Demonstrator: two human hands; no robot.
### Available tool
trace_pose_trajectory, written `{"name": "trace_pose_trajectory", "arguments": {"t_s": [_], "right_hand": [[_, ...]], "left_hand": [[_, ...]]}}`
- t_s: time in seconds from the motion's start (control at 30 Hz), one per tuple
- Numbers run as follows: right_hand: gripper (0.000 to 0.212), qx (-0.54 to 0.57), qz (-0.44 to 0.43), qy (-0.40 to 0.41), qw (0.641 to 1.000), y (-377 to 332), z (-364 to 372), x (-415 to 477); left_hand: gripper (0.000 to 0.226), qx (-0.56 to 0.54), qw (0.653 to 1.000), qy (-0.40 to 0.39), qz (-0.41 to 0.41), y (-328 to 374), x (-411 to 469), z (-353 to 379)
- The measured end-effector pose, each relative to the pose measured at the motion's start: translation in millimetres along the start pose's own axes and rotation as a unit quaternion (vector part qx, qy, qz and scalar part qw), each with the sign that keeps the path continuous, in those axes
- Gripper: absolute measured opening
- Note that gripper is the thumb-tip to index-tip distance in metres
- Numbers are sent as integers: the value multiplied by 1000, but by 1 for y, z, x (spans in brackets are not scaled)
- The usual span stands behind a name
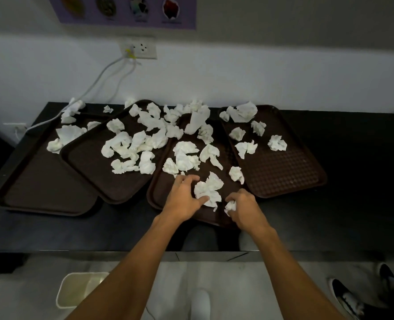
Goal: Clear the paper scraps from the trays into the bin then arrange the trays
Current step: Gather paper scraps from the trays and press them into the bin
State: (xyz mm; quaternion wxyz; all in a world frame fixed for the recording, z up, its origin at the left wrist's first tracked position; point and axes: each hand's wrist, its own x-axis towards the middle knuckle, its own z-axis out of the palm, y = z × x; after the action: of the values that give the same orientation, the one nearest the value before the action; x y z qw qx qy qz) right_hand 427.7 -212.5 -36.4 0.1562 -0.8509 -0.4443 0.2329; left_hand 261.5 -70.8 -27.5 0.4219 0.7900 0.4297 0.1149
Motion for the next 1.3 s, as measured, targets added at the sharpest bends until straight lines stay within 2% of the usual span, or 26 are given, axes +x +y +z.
{"name": "trace_pose_trajectory", "arguments": {"t_s": [0.1,0.17,0.47,0.53,0.87,1.1,1.3], "right_hand": [[27,45,15,43,998,1,-4,-1],[26,62,18,64,996,2,-8,-2],[29,119,14,95,988,-4,-17,2],[30,130,5,104,986,-11,-18,4],[33,216,-49,138,965,-67,-10,14],[32,246,-77,113,960,-127,8,3],[25,274,-93,82,954,-197,47,-24]], "left_hand": [[81,39,999,-9,-5,4,3,8],[79,50,999,0,-5,7,8,14],[32,37,999,35,0,-11,9,20],[28,25,998,50,0,-16,7,15],[24,-88,989,116,-25,-32,-25,-39],[40,-148,976,158,-18,-54,-65,-87],[35,-158,966,206,-16,-103,-110,-139]]}}
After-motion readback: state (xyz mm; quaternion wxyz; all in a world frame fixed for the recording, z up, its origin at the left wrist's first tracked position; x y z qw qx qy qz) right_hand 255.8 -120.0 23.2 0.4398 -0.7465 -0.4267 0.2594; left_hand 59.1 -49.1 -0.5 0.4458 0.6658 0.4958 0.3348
